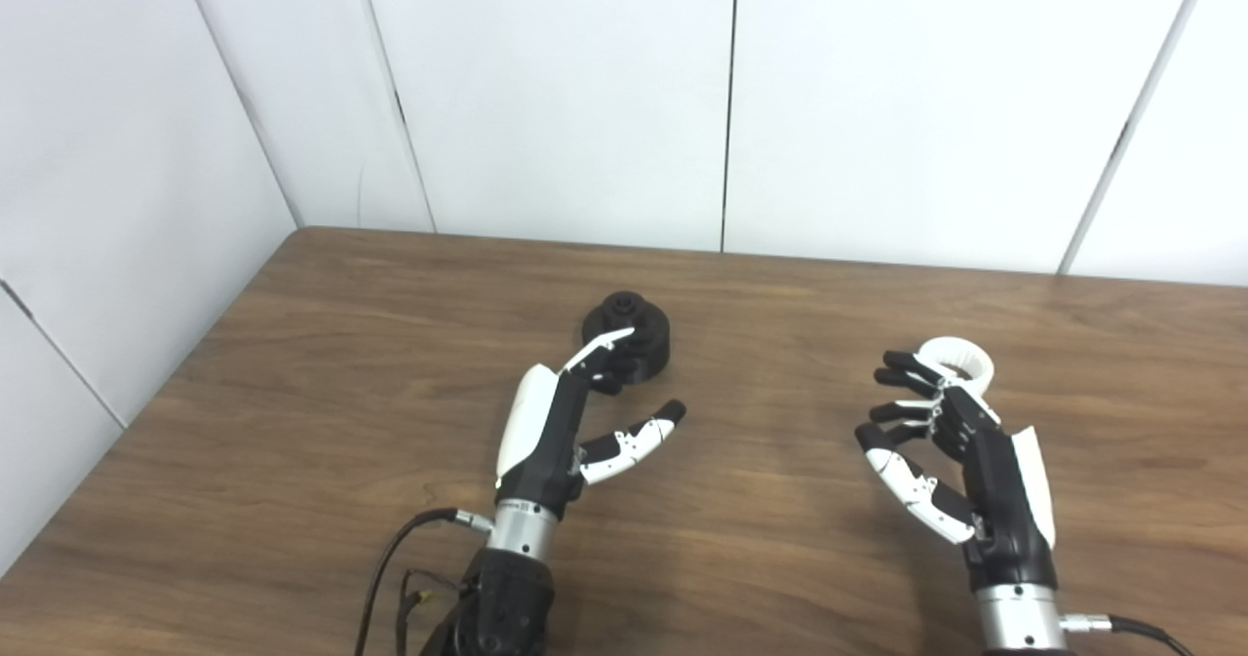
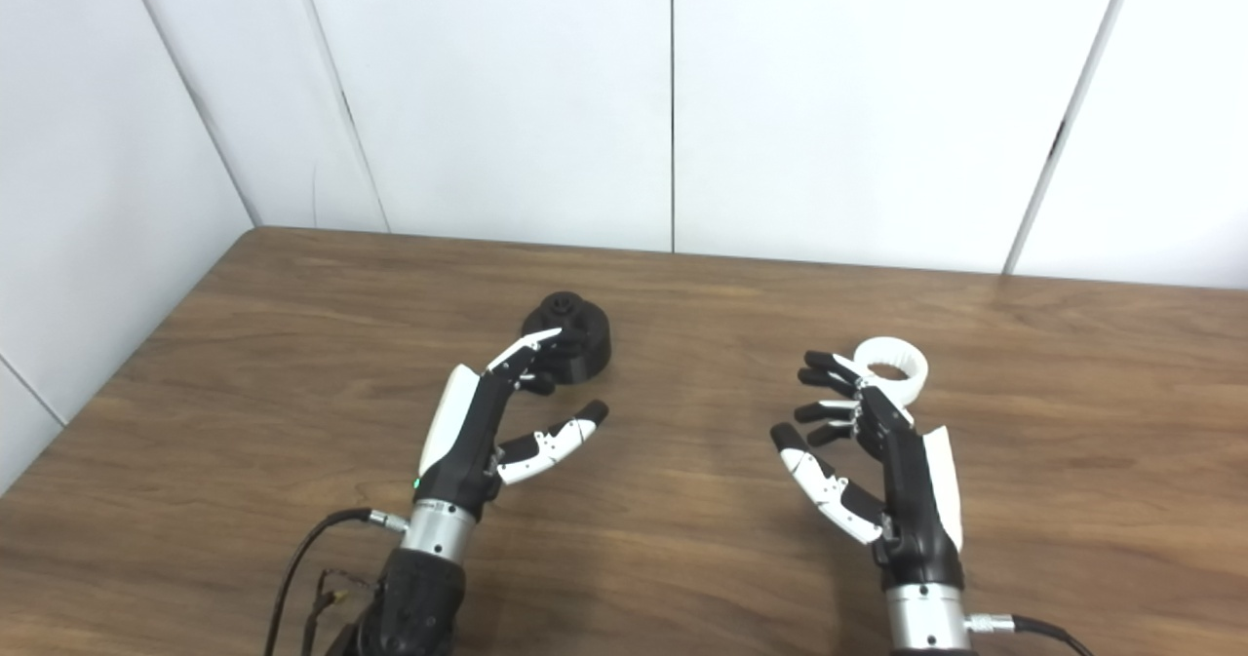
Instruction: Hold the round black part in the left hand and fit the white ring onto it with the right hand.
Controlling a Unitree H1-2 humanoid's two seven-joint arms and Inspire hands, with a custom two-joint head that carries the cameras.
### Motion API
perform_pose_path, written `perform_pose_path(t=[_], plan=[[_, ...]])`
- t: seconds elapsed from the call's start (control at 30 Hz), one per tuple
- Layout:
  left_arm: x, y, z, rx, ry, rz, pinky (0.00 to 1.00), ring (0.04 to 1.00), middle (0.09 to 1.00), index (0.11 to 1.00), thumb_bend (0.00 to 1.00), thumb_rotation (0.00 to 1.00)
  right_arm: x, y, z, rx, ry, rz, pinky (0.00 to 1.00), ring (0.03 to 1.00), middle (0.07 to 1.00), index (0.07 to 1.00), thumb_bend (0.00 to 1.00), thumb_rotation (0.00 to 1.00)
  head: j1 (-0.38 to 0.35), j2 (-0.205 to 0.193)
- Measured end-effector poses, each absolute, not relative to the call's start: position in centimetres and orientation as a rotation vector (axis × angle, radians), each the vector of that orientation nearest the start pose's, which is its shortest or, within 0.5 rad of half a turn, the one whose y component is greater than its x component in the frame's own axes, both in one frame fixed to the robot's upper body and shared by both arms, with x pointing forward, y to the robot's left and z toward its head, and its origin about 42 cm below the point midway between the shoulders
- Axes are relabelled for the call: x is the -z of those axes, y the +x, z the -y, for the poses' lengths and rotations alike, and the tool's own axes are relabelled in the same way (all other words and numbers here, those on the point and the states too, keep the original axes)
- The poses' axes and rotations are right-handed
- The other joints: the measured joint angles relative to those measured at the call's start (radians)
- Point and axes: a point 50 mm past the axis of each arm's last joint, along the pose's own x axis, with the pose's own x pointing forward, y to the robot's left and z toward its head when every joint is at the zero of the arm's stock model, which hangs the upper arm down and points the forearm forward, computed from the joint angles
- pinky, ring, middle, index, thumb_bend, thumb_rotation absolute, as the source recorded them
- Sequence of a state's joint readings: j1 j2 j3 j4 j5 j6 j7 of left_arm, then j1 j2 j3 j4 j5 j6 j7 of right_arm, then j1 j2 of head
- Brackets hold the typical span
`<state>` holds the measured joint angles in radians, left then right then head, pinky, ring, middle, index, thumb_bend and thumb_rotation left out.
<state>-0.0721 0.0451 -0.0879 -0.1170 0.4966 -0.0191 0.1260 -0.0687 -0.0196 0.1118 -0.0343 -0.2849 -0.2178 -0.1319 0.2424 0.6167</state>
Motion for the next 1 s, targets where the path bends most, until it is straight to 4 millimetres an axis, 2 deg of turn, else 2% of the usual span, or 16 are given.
perform_pose_path(t=[0.23, 0.3, 0.47, 0.63, 0.77, 0.93, 1.0], plan=[[-16.6, 31.5, -21.6, -0.047, 0.656, 0.300, 0.68, 0.788, 0.825, 0.800, 0.58, 0.33, -14.0, 30.1, 18.0, -0.020, -0.265, 0.352, 0.48, 0.592, 0.723, 0.760, 0.55, 0.32, -0.002, -0.003], [-16.7, 31.5, -22.0, -0.049, 0.670, 0.285, 0.72, 0.813, 0.840, 0.809, 0.59, 0.33, -14.0, 30.1, 18.1, -0.020, -0.265, 0.352, 0.48, 0.592, 0.724, 0.760, 0.55, 0.33, -0.002, -0.005], [-17.6, 31.7, -22.9, -0.047, 0.737, 0.292, 0.70, 0.819, 0.857, 0.819, 0.62, 0.35, -13.9, 30.2, 18.1, -0.019, -0.267, 0.350, 0.48, 0.589, 0.722, 0.759, 0.55, 0.31, -0.005, -0.006], [-18.5, 32.5, -24.1, -0.064, 0.798, 0.293, 0.71, 0.829, 0.863, 0.829, 0.68, 0.37, -13.9, 30.2, 18.1, -0.019, -0.266, 0.350, 0.48, 0.594, 0.724, 0.760, 0.54, 0.29, -0.011, -0.005], [-19.5, 33.5, -24.3, -0.076, 0.827, 0.311, 0.77, 0.904, 0.901, 0.858, 0.74, 0.43, -13.9, 30.2, 18.1, -0.018, -0.266, 0.349, 0.48, 0.593, 0.724, 0.759, 0.54, 0.28, -0.011, -0.005], [-20.2, 34.7, -24.7, -0.077, 0.883, 0.280, 0.84, 0.989, 0.941, 0.885, 0.78, 0.41, -13.9, 30.2, 18.1, -0.018, -0.265, 0.350, 0.48, 0.591, 0.723, 0.758, 0.54, 0.29, -0.015, -0.006], [-20.1, 35.1, -24.9, -0.077, 0.902, 0.262, 0.90, 0.998, 0.948, 0.890, 0.80, 0.42, -13.9, 30.2, 18.1, -0.018, -0.265, 0.350, 0.47, 0.589, 0.724, 0.757, 0.53, 0.28, -0.017, -0.008]])
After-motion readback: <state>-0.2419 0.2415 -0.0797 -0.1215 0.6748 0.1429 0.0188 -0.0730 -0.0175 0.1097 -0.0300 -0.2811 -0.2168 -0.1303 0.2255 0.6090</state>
